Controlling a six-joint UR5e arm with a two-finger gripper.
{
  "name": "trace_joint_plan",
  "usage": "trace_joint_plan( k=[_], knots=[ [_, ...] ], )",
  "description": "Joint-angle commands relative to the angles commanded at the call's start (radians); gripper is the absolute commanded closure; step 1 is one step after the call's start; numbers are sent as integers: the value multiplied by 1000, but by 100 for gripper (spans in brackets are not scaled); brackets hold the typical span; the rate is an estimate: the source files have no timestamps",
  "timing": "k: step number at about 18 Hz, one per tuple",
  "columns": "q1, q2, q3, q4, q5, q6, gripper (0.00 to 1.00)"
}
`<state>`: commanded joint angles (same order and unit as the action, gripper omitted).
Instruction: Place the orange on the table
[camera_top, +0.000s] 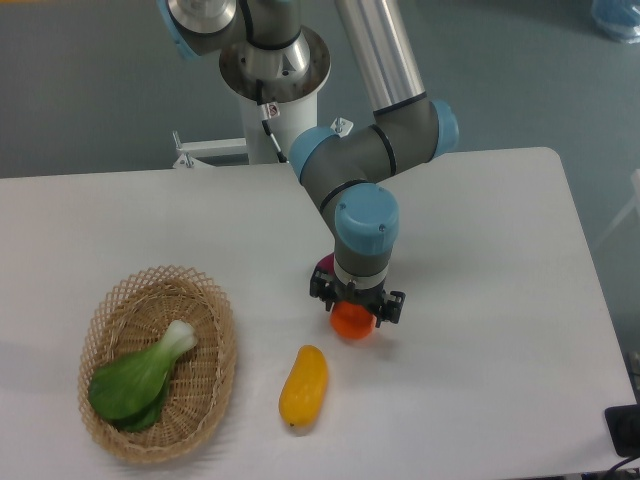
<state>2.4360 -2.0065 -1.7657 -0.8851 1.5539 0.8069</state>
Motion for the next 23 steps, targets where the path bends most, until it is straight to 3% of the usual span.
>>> trace_joint_plan(
  k=[4,9,11,13,14,18,23],
  knots=[
    [2,17,35,-2,-8,-2,0],
    [14,46,215,-52,0,-20,0],
    [38,60,271,-118,-3,-11,0],
    [64,72,356,-228,-8,18,0],
    [71,75,374,-235,-8,44,0],
    [156,127,394,-261,-29,167,0],
    [219,132,391,-356,-48,316,0]
  ],
)
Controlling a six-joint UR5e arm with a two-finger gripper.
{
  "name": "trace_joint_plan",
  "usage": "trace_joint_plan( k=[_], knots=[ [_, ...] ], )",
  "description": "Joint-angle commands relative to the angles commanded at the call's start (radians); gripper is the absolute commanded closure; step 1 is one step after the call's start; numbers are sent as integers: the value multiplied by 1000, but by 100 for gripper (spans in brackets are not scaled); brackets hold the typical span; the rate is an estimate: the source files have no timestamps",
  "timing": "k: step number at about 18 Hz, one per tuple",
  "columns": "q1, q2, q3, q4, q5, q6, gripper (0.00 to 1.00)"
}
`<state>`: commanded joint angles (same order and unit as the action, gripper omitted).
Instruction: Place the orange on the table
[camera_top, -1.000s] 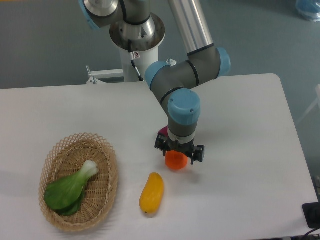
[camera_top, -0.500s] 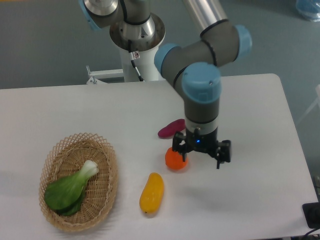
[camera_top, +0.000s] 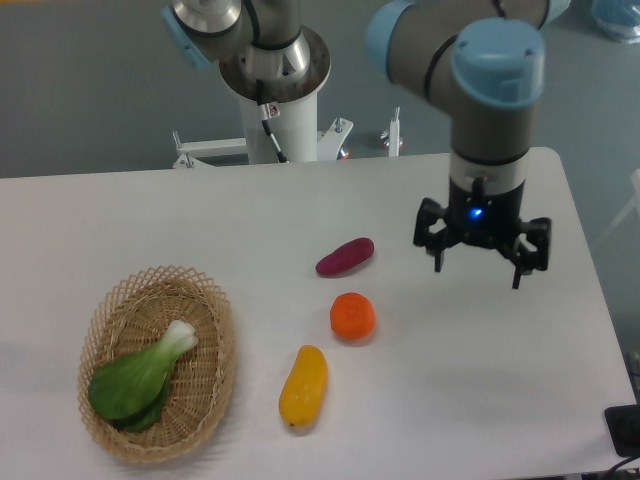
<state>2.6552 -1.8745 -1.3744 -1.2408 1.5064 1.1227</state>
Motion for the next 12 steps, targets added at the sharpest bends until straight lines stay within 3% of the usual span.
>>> trace_joint_plan(
  k=[12],
  knots=[
    [9,15,-11,-11,-5,51,0]
  ],
)
